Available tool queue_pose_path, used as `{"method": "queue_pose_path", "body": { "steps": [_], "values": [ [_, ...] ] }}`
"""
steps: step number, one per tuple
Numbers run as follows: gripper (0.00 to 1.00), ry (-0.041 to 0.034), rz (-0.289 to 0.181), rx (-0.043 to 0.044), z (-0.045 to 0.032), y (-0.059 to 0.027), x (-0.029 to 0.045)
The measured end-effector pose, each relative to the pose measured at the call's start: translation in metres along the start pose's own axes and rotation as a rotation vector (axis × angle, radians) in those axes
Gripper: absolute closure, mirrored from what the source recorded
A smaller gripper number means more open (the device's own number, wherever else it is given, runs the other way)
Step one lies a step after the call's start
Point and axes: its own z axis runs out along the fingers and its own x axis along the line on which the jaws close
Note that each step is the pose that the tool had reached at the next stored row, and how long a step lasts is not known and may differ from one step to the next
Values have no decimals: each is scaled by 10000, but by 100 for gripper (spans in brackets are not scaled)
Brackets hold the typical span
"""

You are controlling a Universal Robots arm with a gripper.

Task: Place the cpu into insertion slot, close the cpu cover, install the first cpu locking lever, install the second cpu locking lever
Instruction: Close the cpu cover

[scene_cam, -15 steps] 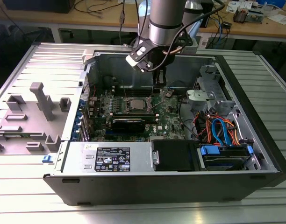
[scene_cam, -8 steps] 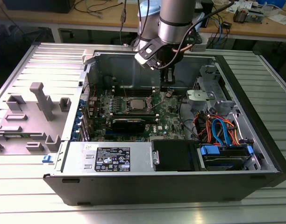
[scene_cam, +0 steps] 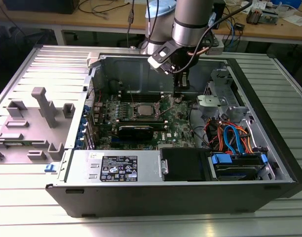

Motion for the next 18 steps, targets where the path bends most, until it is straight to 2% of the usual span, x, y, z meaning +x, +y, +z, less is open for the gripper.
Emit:
{"method": "queue_pose_path", "body": {
  "steps": [7, 14, 18],
  "values": [
    [89, 0, -109, 2, 36, 68, 4],
    [89, 3, -222, 38, 190, 75, -2],
    [89, 5, -233, 53, 245, 73, -18]
  ]
}}
